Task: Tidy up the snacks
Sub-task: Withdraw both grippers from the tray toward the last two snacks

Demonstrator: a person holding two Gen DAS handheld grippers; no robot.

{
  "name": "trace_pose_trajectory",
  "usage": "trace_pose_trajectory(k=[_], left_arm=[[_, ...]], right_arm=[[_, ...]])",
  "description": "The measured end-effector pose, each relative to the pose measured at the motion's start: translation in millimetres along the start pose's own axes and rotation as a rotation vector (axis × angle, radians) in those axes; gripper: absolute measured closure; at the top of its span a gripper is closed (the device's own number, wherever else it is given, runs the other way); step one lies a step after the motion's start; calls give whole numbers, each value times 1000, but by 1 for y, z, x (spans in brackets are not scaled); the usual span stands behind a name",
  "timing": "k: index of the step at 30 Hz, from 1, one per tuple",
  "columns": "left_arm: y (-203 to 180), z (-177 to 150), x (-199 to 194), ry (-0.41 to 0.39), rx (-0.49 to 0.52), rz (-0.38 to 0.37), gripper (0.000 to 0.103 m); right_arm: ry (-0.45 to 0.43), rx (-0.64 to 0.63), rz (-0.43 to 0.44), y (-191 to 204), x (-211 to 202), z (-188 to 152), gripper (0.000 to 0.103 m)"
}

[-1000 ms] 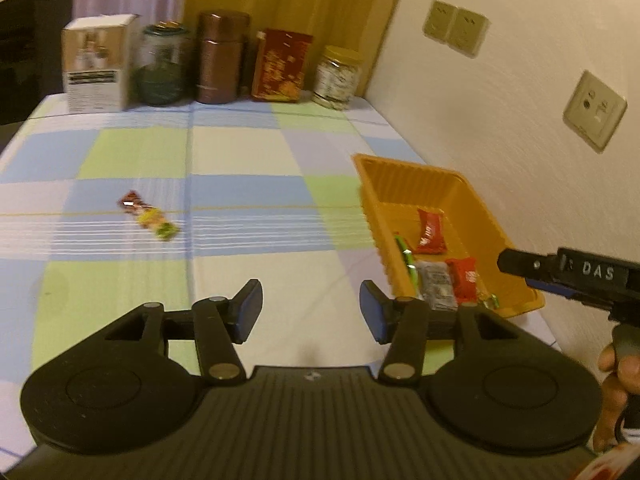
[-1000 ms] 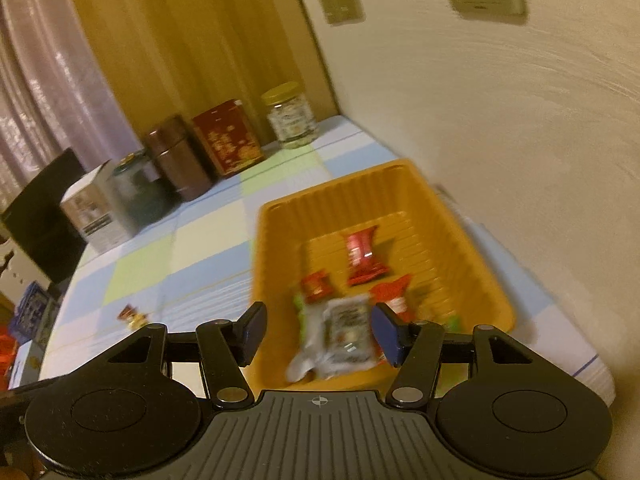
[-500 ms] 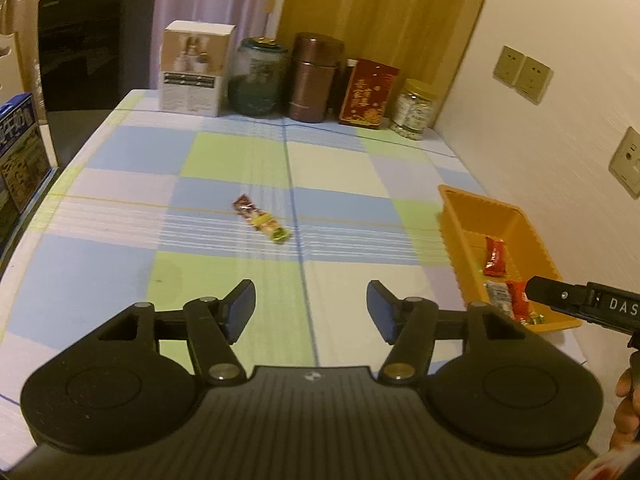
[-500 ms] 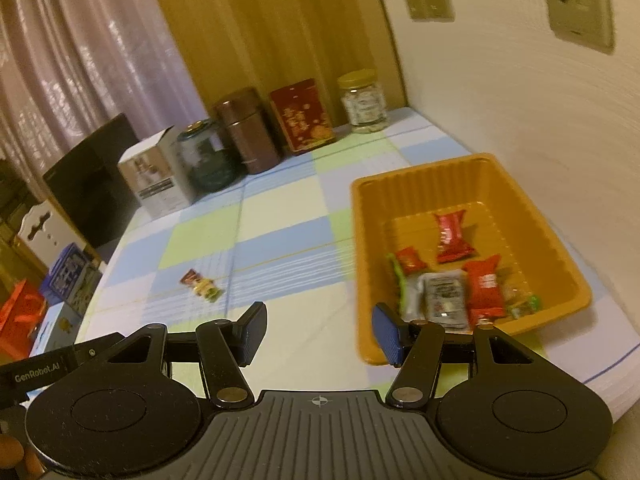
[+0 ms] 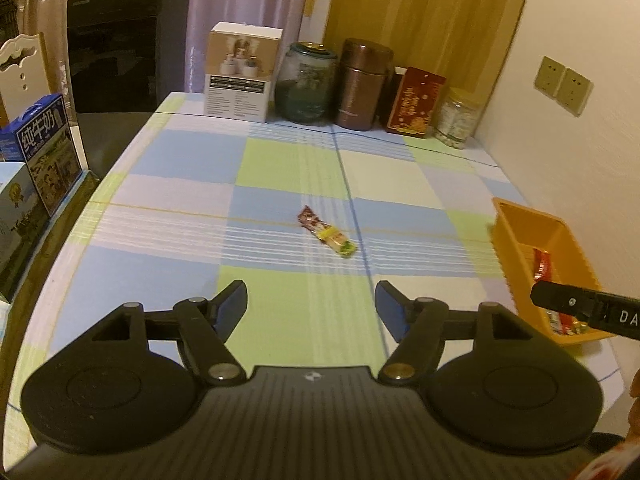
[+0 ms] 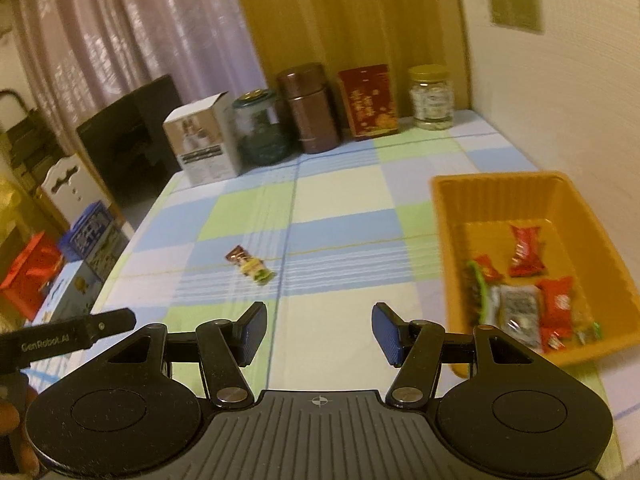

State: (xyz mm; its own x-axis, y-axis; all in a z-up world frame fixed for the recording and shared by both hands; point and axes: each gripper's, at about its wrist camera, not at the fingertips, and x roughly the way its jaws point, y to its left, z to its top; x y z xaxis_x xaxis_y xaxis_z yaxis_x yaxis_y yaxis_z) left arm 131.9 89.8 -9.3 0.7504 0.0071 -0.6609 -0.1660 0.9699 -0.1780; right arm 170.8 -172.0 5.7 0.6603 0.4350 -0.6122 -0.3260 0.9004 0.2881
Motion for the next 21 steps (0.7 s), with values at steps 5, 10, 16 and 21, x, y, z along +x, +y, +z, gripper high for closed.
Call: trace_pose_trajectory(k=[5, 10, 16, 21], left_arm=[[16, 10, 21, 6, 7, 17, 35], [30, 17, 48, 16, 17, 30, 35], [43, 22, 86, 37, 37, 24, 35], [50, 25, 113, 39, 46, 24, 35]], right_arm=[[16, -67, 32, 17, 34, 5, 45], [41, -122, 62, 29, 75, 9, 45], [66, -157, 80, 37, 128, 14, 45], [74, -210, 99, 44, 166, 18, 45]])
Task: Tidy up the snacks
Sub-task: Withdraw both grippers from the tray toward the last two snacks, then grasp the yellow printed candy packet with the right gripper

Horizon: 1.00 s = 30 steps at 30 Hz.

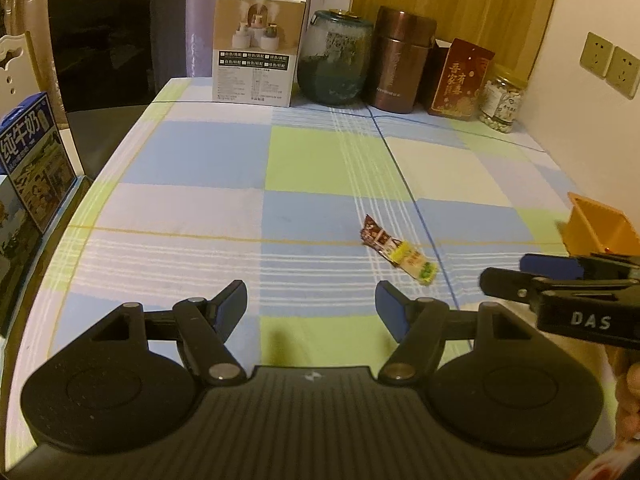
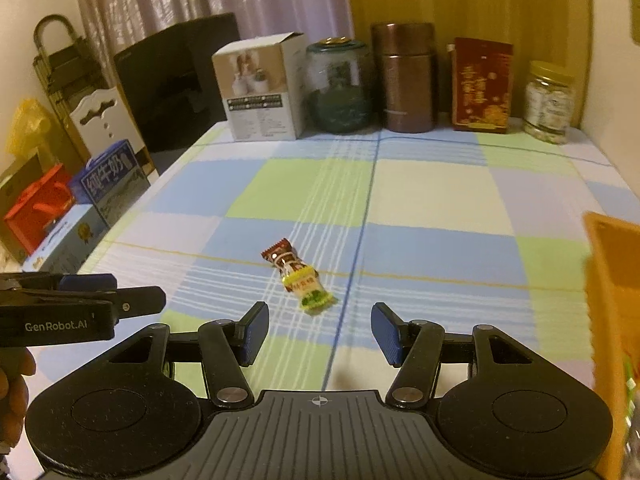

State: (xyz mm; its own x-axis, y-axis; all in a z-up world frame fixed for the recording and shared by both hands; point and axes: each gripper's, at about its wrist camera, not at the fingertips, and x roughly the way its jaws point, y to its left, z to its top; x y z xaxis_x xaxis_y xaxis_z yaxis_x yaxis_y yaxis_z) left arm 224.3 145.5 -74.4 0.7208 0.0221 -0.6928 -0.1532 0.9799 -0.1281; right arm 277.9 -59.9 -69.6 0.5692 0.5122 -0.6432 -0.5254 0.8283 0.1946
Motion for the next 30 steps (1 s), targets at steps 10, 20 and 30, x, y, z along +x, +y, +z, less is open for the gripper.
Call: trace_pose_trajectory(k=[10, 20, 30], left_arm=[[8, 6, 42, 8, 9, -25, 35], [10, 4, 59, 28, -5, -51, 35], [16, 6, 60, 22, -38, -47, 35]], right_arm=[[43, -126, 33, 1, 68, 6, 57], [58, -210, 21, 2, 93, -1, 77], [14, -181, -46, -7, 100, 18, 80]])
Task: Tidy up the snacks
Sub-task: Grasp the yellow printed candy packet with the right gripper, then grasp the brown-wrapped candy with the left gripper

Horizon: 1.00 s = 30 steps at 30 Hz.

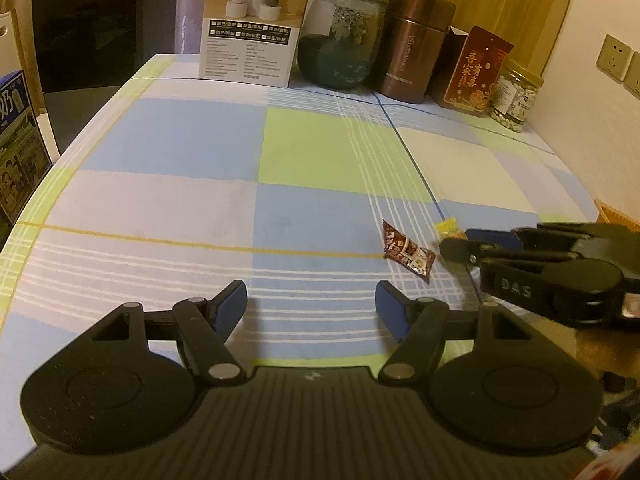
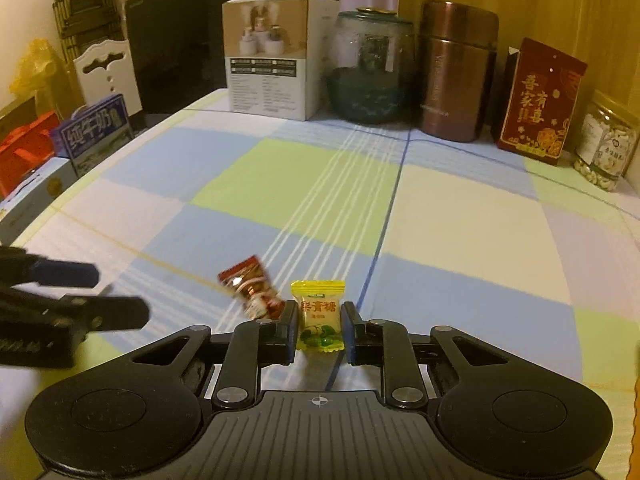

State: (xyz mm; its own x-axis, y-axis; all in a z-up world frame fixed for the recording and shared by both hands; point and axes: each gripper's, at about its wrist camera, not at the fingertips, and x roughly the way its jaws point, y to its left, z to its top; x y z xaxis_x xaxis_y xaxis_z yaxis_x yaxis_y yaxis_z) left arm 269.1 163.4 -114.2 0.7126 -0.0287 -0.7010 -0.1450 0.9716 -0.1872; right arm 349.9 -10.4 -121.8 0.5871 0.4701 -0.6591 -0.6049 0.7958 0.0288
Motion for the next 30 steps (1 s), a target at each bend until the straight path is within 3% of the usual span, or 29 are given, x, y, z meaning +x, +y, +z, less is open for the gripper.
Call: trace_pose_trajectory(k=[4, 9, 16, 22, 26, 29, 30], left_arm=[[3, 1, 0, -4, -10, 5, 35], [1, 4, 3, -7, -17, -1, 35], [-30, 15, 22, -35, 29, -71, 37], [-56, 13, 45, -37, 47, -73, 58], [-63, 12, 54, -61, 67, -35, 70], [-66, 12, 55, -58, 93, -8, 85], [-67, 11, 53, -56, 102, -7, 85]], right_arm=[[14, -67, 5, 8, 9, 2, 80], [27, -11, 123, 11, 0, -8, 80], [12, 172, 24, -21, -24, -14, 80], [-24, 209, -32, -36, -45, -15, 80], [-36, 214, -45, -38, -54, -19, 80], [-41, 213, -52, -37, -54, -19, 80], [-43, 214, -52, -37, -53, -19, 80]])
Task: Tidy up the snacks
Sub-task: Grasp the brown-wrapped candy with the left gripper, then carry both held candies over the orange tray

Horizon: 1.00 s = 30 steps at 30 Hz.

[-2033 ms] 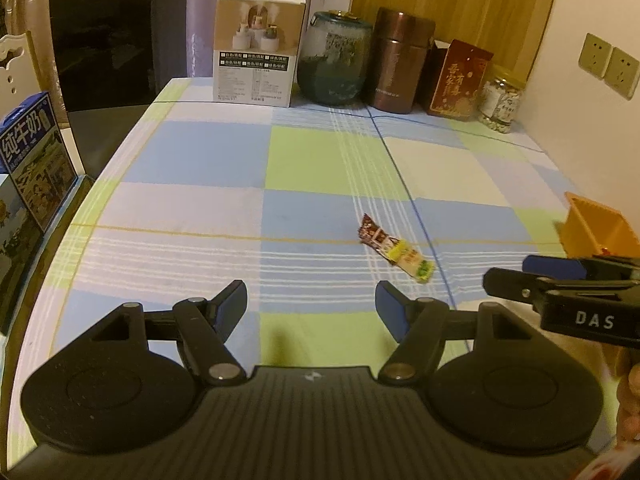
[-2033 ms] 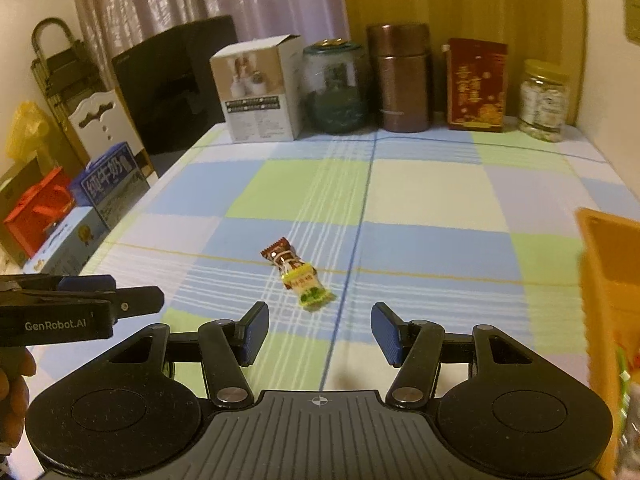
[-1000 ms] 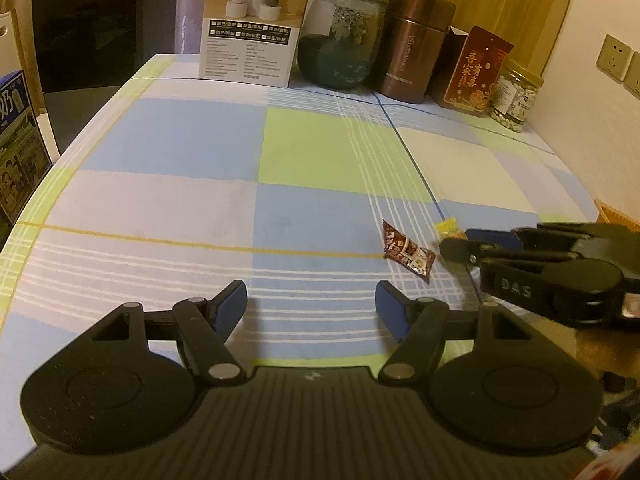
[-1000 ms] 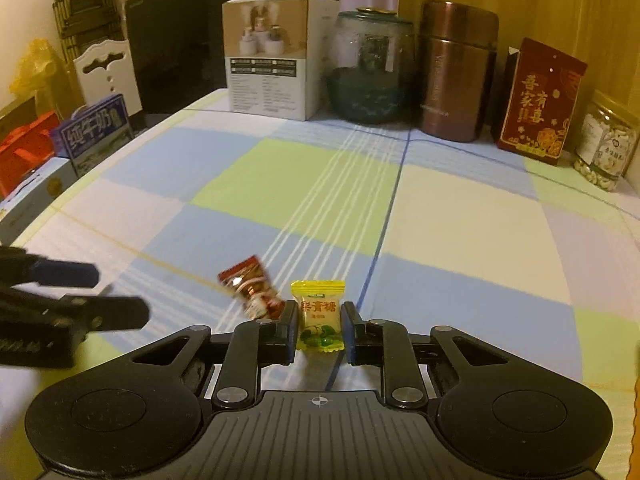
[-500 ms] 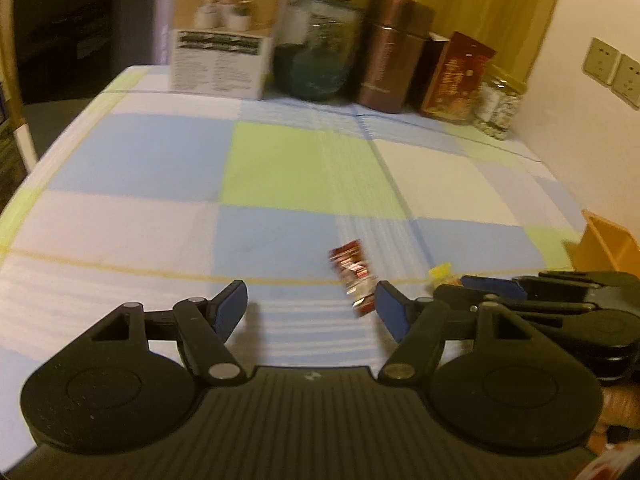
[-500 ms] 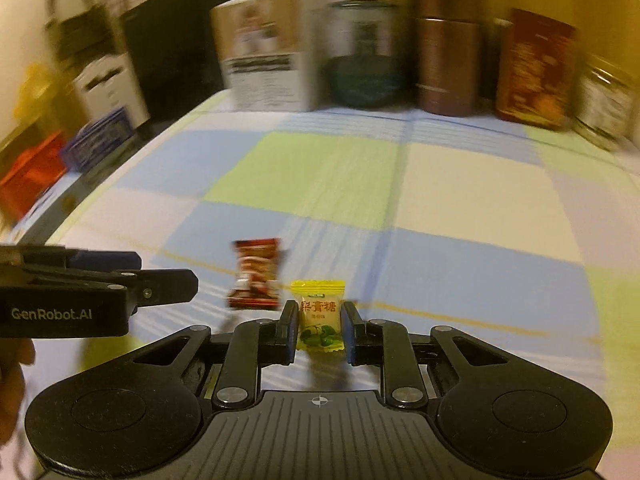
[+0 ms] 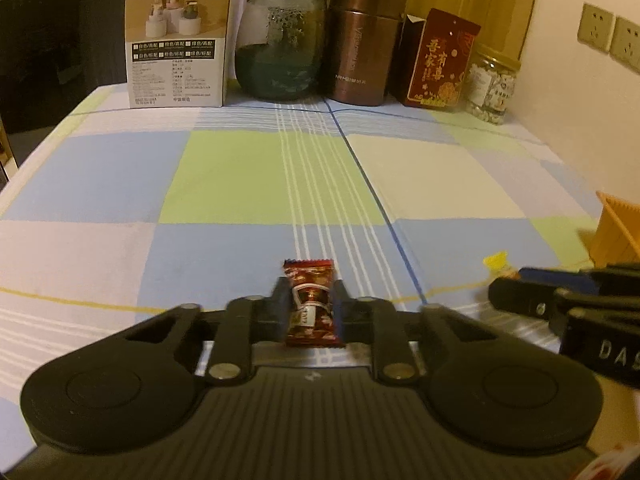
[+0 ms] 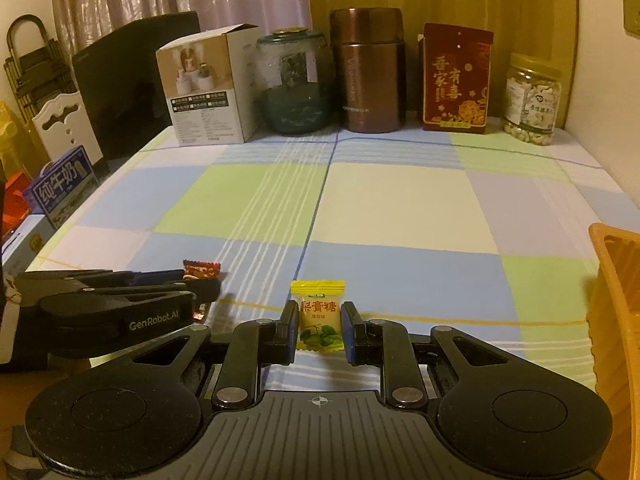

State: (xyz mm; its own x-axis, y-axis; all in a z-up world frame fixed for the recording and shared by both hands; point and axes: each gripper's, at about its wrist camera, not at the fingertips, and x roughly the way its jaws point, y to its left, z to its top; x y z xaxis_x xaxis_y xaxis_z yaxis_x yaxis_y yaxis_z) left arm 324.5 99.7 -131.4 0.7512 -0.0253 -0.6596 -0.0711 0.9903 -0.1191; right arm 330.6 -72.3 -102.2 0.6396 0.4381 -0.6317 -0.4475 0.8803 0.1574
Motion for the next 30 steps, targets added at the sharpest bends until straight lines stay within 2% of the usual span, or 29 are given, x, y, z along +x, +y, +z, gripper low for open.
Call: trace_pose_trajectory(k=[4, 12, 19, 30], left_arm=[[-2, -5, -11, 10, 22, 9, 86], [-3, -24, -60, 32, -28, -2, 86], [-14, -38, -114, 46, -50, -3, 86], [-49, -61, -197, 34, -57, -51, 86]], right_arm=[[-4, 10, -1, -1, -6, -1, 80], [3, 69, -7, -1, -40, -14, 80], [10, 126, -25, 4, -96, -36, 80], [-13, 181, -55, 12, -186, -67, 80]])
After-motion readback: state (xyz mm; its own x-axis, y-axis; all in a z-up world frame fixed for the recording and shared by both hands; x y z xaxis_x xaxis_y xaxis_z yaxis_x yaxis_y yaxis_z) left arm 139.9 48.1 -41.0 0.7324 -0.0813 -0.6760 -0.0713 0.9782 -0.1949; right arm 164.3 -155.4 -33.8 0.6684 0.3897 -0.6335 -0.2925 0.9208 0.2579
